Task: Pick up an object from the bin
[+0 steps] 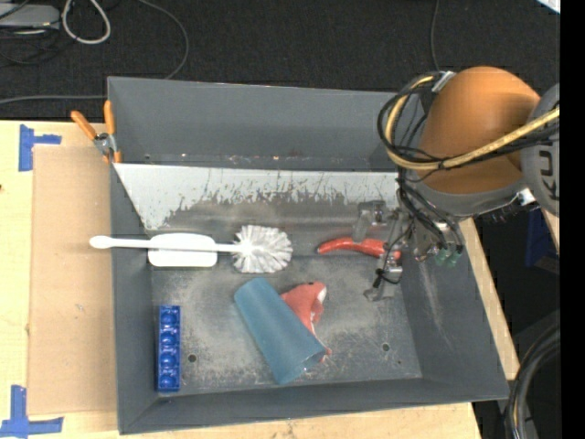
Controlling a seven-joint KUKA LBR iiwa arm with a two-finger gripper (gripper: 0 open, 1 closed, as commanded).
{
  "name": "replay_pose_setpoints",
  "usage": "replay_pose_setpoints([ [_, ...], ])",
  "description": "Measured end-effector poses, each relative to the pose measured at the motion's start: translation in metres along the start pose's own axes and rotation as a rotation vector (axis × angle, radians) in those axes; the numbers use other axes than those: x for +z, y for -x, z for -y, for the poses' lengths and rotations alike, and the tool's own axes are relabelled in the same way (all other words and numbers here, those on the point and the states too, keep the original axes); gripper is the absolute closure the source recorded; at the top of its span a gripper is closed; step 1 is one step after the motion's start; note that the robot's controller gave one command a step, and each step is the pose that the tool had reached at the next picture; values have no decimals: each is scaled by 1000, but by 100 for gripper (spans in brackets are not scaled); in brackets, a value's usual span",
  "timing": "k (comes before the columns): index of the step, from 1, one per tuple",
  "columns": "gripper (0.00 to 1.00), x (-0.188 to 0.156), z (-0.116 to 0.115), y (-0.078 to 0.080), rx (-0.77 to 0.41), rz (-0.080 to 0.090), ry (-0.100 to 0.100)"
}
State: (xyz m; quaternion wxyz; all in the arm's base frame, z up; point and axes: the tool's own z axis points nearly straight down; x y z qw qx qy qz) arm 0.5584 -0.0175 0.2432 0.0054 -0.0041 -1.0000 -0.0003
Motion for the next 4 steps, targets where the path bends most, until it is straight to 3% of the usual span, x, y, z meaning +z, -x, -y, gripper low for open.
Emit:
replay_pose_setpoints([
  [1, 0, -5, 0, 1, -1, 9, 0],
  [2, 0, 103, -32, 11, -195, 8, -1],
  [3, 0, 174, -76, 9, -425, 8, -2],
  [4, 0, 174, -49, 27, -427, 8, -3],
])
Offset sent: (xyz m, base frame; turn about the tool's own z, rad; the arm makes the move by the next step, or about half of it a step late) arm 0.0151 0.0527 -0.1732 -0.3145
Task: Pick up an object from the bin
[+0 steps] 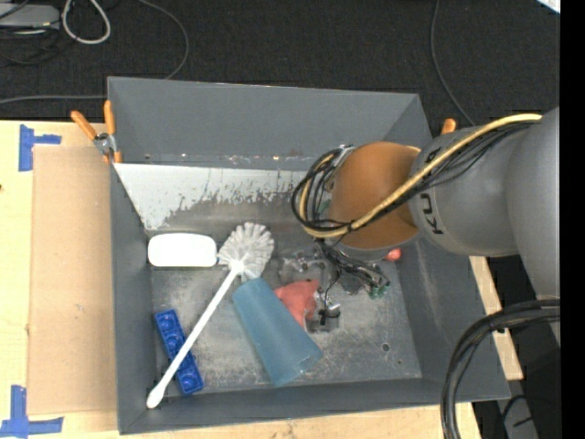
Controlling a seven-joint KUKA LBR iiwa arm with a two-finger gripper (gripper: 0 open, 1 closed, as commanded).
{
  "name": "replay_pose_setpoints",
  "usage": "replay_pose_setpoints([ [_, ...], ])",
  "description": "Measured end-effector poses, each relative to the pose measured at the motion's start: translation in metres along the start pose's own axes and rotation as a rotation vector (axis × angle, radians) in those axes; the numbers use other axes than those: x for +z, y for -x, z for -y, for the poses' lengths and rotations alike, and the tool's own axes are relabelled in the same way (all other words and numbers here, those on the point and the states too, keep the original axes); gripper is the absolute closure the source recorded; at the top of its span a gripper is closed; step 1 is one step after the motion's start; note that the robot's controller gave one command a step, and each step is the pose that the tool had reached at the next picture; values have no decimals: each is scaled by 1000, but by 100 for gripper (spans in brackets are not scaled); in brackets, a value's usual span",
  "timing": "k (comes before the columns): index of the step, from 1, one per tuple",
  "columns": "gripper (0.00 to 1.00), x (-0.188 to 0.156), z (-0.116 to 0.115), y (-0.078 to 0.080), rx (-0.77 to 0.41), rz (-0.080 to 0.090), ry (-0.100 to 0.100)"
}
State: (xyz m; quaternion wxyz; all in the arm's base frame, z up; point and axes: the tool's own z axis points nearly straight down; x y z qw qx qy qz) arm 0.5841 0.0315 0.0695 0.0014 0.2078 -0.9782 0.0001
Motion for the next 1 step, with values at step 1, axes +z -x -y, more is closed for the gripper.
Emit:
replay_pose_setpoints([
  [1, 0, -31, 12, 28, 417, 3, 2],
])
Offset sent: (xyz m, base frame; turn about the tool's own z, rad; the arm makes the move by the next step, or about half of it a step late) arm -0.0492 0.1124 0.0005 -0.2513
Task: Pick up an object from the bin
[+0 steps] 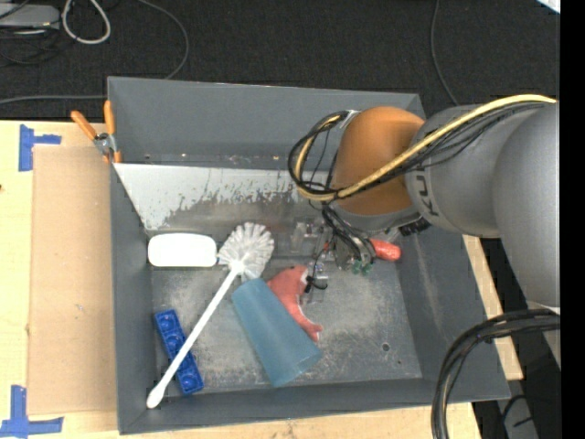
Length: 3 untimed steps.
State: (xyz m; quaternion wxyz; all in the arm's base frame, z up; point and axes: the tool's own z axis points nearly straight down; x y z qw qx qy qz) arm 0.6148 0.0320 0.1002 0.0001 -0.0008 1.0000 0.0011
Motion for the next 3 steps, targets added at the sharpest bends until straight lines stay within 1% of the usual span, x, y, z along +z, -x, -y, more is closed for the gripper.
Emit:
replay_pose_setpoints([
  [1, 100, 26, -114, -76, -668, 6, -1],
  [2, 100, 26, -114, -76, -665, 6, 0],
  [3, 100, 19, -114, -76, -664, 5, -1],
])
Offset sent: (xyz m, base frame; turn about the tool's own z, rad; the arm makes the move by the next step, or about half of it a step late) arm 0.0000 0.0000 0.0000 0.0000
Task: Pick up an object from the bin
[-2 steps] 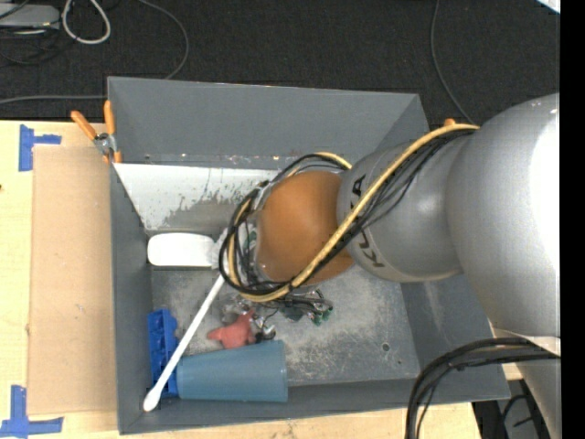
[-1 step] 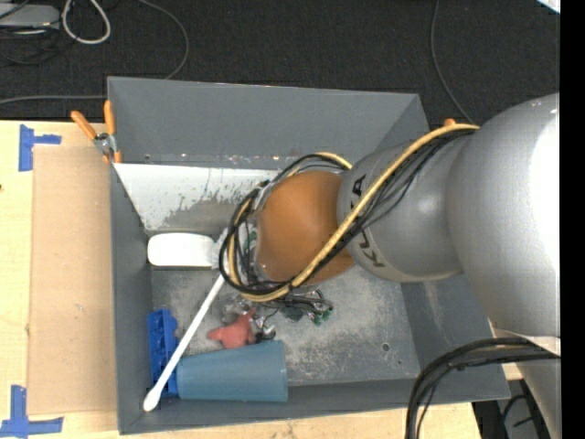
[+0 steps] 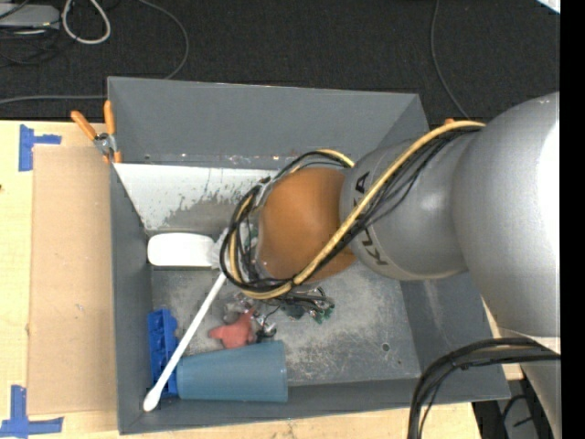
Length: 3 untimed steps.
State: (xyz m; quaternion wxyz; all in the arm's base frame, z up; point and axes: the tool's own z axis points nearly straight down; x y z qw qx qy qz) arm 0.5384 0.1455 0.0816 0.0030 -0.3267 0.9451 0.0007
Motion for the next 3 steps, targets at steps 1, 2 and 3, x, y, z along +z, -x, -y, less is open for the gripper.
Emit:
replay_pose_setpoints([
  [1, 100, -6, 0, 0, 1, -1, 0],
  [2, 100, -21, 0, 0, 3, -1, 0],
  [3, 100, -52, -1, -2, 5, -8, 4],
])
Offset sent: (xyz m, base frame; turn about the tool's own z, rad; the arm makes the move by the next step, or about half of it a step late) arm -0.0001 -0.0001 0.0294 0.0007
